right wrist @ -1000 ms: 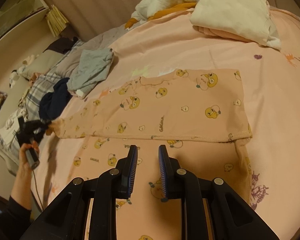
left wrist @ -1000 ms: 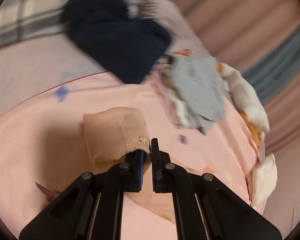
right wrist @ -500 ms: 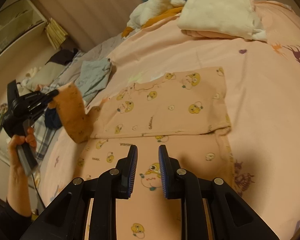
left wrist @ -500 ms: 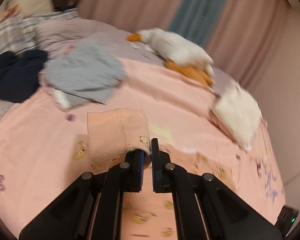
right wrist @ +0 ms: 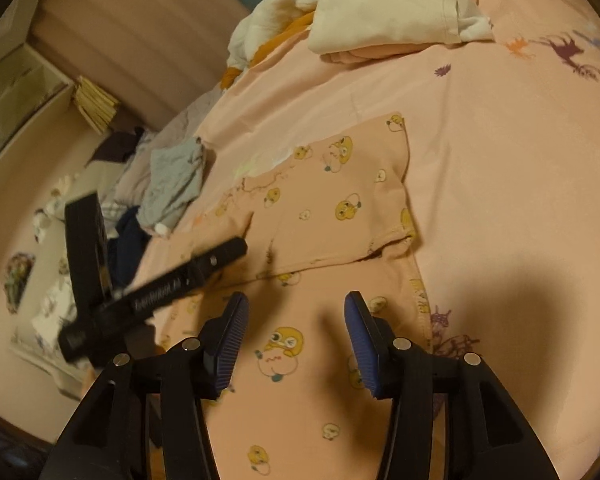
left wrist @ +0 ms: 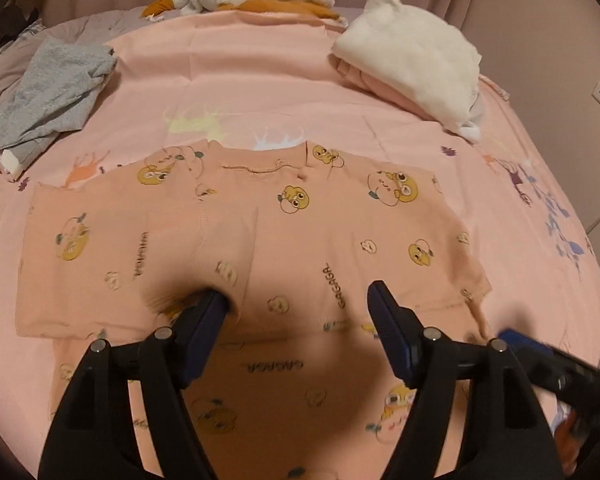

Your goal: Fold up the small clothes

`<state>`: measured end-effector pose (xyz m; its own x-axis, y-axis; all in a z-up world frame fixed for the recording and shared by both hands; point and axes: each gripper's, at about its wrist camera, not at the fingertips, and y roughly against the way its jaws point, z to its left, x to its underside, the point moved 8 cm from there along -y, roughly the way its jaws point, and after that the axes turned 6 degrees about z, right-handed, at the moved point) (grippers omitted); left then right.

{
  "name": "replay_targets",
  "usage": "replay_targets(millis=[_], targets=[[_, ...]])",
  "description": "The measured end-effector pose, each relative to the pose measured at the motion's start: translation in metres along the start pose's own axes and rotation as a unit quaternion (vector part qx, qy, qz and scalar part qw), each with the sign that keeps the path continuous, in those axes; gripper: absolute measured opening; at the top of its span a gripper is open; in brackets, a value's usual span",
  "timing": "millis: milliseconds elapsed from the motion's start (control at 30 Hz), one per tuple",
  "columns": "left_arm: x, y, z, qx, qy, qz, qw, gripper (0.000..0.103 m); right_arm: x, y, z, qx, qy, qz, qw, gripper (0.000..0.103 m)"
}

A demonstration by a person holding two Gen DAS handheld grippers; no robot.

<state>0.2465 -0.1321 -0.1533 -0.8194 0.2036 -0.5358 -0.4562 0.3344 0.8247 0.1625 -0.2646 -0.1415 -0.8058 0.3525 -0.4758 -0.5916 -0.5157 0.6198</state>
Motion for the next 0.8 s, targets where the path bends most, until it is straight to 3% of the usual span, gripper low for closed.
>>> replay_targets(millis=[100,233,433,533,600,667,800], targets=[[0.006,0.022,0.015,0.01,0.019,-0.026,0.9994,0.075,-0.007,-0.006,0.009,-0.024,0.0,0.003,1.0,0.049],[0.023,0.053,0.068,-0.027,0.059,-0.054,0.9965,0.077,-0.015,-0.026,0.022,-0.05,0.005,0.02,0.999,0.049],[0.048,0.08,0.134,-0.06,0.126,-0.062,0.9883,0.077,-0.025,-0.077,0.056,-0.065,0.029,0.064,0.995,0.049],[0.061,0.089,0.155,-0.06,0.154,-0.061,0.9843,0.077,-0.028,-0.095,0.085,-0.026,0.1,0.063,0.993,0.049],[0.069,0.091,0.164,-0.06,0.168,-0.056,0.9824,0.077,-0.027,-0.106,0.107,0.019,0.173,0.059,0.983,0.049],[0.076,0.09,0.17,-0.057,0.181,-0.049,0.9807,0.077,-0.021,-0.118,0.138,0.059,0.266,0.051,0.961,0.049],[0.081,0.087,0.173,-0.046,0.198,-0.045,0.9781,0.077,-0.007,-0.148,0.164,0.102,0.372,0.072,0.92,0.049]])
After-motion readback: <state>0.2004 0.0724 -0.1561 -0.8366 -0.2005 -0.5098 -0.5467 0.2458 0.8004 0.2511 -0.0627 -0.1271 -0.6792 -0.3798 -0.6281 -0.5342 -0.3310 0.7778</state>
